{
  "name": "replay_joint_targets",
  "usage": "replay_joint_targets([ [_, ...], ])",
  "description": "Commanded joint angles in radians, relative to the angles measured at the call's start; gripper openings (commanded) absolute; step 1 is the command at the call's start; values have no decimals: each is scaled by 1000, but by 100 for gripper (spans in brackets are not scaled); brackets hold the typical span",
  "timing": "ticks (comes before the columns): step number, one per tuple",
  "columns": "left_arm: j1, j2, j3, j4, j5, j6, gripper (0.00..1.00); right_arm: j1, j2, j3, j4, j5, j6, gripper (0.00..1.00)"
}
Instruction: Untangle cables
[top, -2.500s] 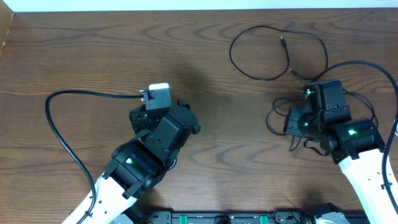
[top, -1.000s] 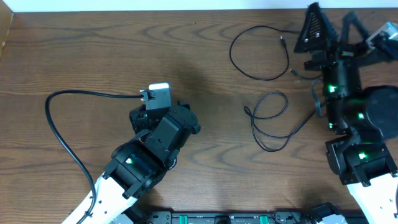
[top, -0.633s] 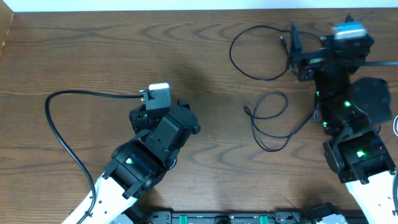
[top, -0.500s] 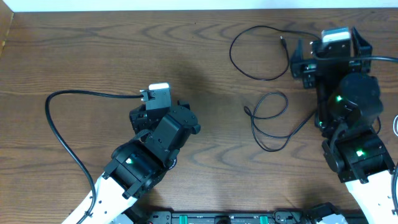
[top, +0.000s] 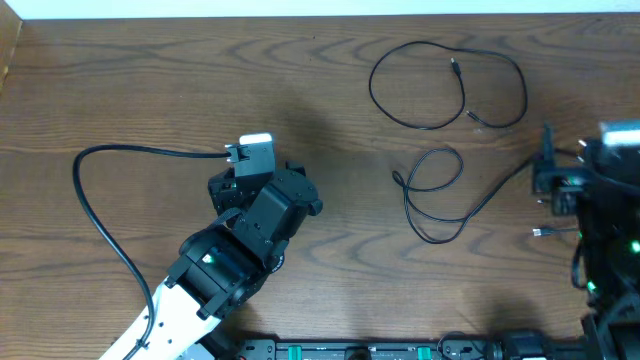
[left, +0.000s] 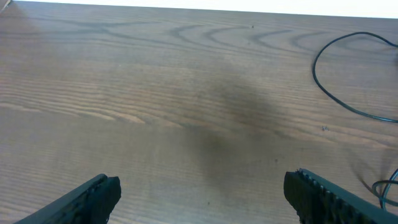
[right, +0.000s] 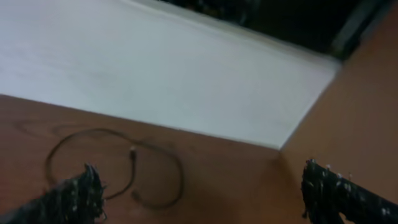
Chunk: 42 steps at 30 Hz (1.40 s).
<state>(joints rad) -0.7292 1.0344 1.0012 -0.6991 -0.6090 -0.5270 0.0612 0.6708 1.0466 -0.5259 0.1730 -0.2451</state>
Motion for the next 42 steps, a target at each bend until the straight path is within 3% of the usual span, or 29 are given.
replay_joint_targets([
  [1, 3, 4, 9, 0, -20, -9, 90, -73, -32, 2, -19, -233, 144, 99],
  [14, 3, 4, 9, 0, -20, -9, 90, -106, -223, -13, -54, -471, 278, 99],
  [42, 3, 4, 9, -1, -20, -9, 90, -12, -644, 68, -47, -381, 289, 99],
])
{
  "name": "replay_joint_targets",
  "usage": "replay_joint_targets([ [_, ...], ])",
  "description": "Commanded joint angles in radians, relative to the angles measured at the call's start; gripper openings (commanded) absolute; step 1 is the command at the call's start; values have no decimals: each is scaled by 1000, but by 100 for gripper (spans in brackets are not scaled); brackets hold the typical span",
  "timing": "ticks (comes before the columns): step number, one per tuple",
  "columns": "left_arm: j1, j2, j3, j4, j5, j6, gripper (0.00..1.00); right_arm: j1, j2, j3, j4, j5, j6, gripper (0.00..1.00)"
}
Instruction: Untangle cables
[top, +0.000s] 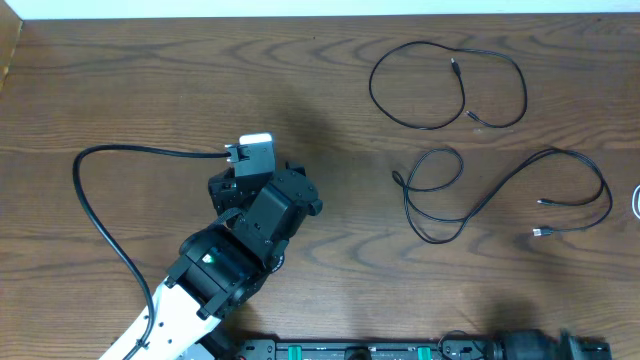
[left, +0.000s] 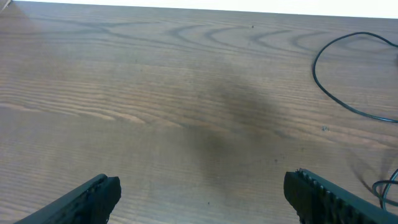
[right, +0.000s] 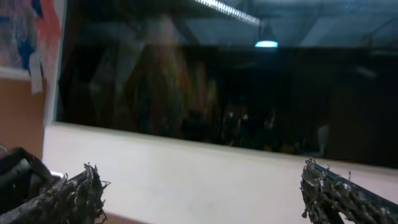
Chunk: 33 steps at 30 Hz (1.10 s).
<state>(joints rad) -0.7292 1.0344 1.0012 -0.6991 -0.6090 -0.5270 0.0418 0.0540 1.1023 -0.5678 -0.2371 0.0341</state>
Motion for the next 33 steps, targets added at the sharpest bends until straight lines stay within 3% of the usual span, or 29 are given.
replay_joint_targets([
  [1, 3, 4, 9, 0, -20, -9, 90, 10, -36, 14, -5, 29, 10, 99],
  [14, 3, 4, 9, 0, -20, -9, 90, 27, -47, 68, 98, 29, 6, 99],
  [24, 3, 4, 9, 0, -20, -9, 91, 27, -45, 44, 206, 29, -332, 99],
  [33, 3, 4, 9, 0, -20, -9, 90, 27, -45, -71, 154, 28, -322, 99],
])
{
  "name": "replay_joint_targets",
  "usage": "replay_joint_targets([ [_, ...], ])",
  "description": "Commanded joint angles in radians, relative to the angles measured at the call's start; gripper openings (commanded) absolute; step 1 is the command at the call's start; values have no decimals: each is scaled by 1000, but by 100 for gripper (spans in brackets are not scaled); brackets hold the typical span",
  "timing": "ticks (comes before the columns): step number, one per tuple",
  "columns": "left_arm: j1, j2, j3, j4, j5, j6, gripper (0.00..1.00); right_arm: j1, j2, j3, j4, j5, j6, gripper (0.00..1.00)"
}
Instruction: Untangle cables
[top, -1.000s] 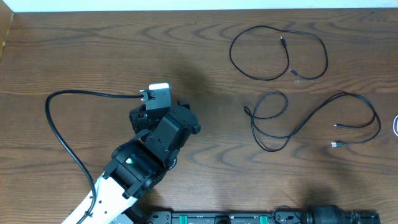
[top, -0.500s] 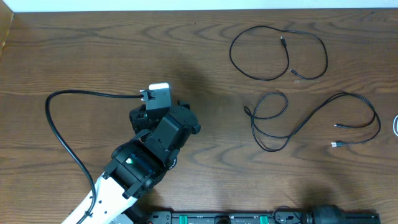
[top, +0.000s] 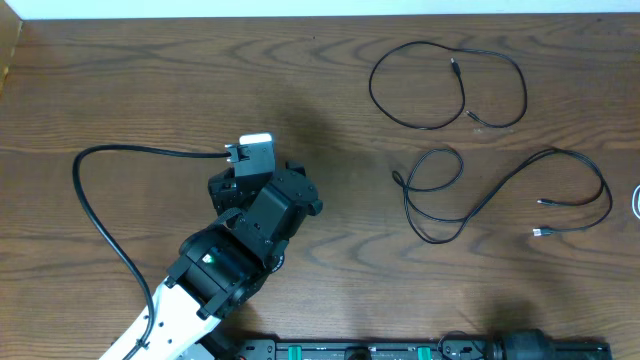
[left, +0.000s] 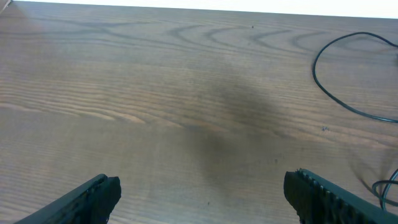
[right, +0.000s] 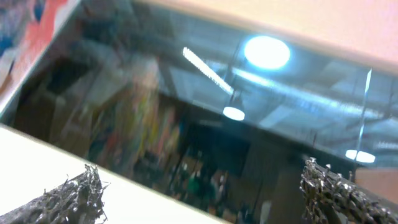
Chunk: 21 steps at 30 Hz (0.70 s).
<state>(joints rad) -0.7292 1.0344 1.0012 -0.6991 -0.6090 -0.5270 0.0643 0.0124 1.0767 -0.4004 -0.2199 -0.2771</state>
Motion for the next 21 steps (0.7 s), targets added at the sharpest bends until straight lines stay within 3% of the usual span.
replay_joint_targets([
  [1, 3, 4, 9, 0, -20, -9, 90, 5, -4, -71, -15, 11, -2, 99],
  [4, 3, 4, 9, 0, -20, -9, 90, 5, -3, -169, -14, 11, 27, 99],
  [10, 3, 4, 9, 0, -20, -9, 90, 5, -3, -351, 61, 61, -56, 99],
  [21, 3, 4, 9, 0, -20, -9, 90, 8, -1, -689, 265, 27, 50, 99],
])
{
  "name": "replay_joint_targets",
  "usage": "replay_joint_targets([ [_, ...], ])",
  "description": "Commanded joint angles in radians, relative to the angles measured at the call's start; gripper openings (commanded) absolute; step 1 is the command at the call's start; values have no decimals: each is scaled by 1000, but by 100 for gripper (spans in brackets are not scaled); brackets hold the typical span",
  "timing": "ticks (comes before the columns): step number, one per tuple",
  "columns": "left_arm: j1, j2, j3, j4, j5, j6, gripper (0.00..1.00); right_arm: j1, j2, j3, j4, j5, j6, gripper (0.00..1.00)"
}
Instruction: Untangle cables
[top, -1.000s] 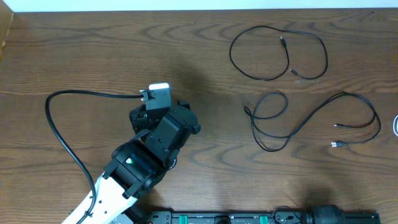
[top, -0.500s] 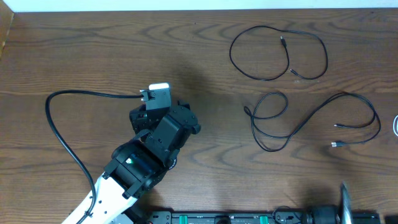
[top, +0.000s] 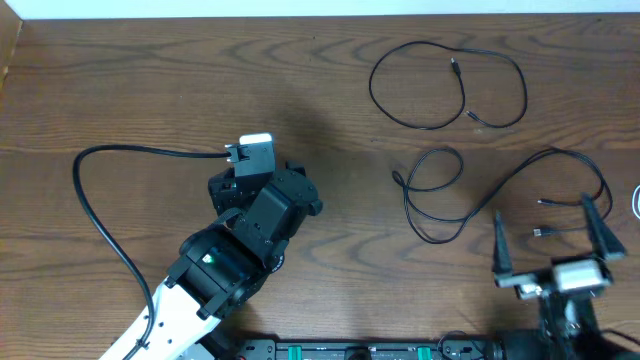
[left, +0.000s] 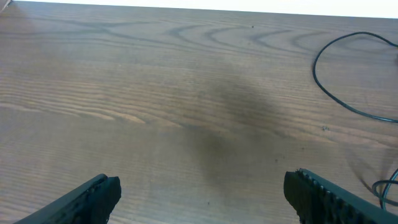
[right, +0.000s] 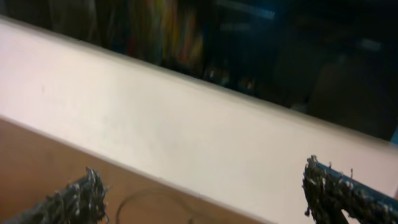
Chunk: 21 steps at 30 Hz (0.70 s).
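Note:
Two thin black cables lie apart at the right of the table. The upper cable (top: 372, 88) forms a crossed loop. The lower cable (top: 512, 172) makes a small loop, then a wide arc ending in small plugs. My right gripper (top: 550, 240) stands open at the front right, just in front of the lower cable's plug ends, holding nothing. Its wrist view shows the open gripper (right: 205, 199) facing the white wall, with a faint cable loop (right: 134, 194) beyond. My left gripper (left: 202, 196) is open over bare wood, with an arc of the upper cable (left: 339, 102) far ahead to the right.
The left arm (top: 250, 225) lies across the table's left middle, and its own black lead (top: 85, 195) curves round to the left. A white wall (right: 186, 124) runs along the table's far edge.
My right gripper, out of the overhead view before with its camera on windows and ceiling lights, now stands open at the front right by the lower cable's ends. The left arm and both cables are unmoved.
First my right gripper was open at the right edge, over the lower cable's arc. At the following two moments it was gone from the overhead view and both cables lay separate. Now it is back, open, at the front right. The left arm stayed still throughout.

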<state>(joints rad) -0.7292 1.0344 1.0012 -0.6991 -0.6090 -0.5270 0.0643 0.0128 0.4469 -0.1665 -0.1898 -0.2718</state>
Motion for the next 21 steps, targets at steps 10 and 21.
replay_joint_targets([
  [10, 3, 4, 9, 0, -20, -9, 90, 20, -8, -299, 248, 1, 171, 99],
  [21, 3, 4, 9, 0, -20, -9, 91, 2, -8, -442, 295, 35, 171, 99],
])
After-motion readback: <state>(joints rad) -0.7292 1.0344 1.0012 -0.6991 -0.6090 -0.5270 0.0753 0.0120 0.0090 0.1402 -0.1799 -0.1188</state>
